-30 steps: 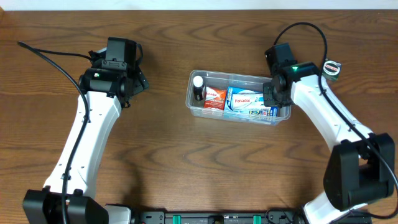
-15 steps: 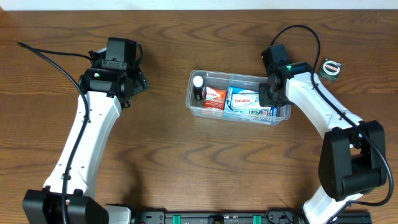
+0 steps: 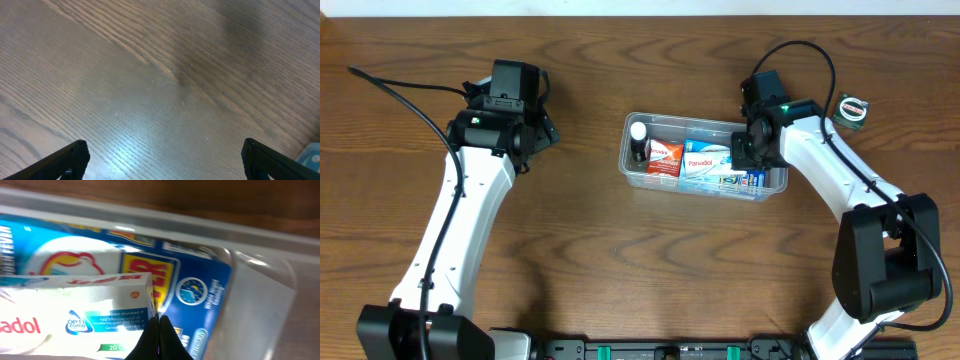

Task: Pack container

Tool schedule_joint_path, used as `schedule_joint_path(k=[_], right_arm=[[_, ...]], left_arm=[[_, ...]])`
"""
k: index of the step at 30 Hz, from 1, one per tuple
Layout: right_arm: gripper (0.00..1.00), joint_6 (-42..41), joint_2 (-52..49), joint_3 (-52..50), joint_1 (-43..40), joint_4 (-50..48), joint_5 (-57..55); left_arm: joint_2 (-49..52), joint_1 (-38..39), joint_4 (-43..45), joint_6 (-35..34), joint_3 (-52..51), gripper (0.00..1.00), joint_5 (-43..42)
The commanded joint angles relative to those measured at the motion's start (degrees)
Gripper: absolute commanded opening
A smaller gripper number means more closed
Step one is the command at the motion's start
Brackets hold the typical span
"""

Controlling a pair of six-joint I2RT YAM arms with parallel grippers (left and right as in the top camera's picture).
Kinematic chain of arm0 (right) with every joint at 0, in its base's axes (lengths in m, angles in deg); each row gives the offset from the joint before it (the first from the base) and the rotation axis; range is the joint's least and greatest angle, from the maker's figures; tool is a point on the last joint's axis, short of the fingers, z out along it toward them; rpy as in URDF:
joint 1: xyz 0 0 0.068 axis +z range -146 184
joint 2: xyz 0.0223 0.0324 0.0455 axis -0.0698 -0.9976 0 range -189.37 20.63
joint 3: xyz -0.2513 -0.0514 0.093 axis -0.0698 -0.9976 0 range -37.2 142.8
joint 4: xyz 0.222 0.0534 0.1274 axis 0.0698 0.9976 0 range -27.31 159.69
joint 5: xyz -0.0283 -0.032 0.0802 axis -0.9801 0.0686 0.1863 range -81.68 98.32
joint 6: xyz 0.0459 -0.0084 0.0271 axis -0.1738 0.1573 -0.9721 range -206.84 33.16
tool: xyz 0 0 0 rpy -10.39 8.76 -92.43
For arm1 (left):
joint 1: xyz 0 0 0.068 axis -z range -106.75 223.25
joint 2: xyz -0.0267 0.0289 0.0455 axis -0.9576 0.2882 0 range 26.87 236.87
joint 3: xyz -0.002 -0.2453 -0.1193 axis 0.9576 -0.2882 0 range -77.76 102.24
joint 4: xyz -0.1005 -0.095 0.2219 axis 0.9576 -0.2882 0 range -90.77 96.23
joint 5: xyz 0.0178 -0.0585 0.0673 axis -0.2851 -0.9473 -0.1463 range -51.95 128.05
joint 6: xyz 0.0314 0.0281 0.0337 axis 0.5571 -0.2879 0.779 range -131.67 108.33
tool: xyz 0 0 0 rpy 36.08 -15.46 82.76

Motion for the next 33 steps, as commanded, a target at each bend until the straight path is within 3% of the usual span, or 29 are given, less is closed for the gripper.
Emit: schedule_joint_path(k=[1,8,15,25,32,33], right_arm=[[0.01,0.50,-0.22,0.59,-0.63,-0.70,4.35],[0.01,6.32,0.68,1.29,-0.98,-1.22,3.72],[0.01,8.41,7.85,5.22,-3.19,-1.11,3.67],[0.01,4.98,14.88,5.27,-15.30,6.93,-0.68],[0.01,4.98,12.39,4.81,-25.33,2.32,-2.56],[0.11,4.98,11.93,4.81,-26.25,1.07,-2.67]], left_arm=[[0.63,-0.17,-0.11,0.31,-0.15,0.98,0.90],[0.63,-0.17,-0.11,0.31,-0.15,0.98,0.90],[0.63,-0.17,-0.11,0.31,-0.15,0.98,0.90],[0.63,-0.17,-0.11,0.31,-0.15,0.98,0.90],[0.63,-0.17,-0.11,0.31,-0.15,0.98,0.90],[0.63,-0.17,-0.11,0.31,-0.15,0.98,0.90]])
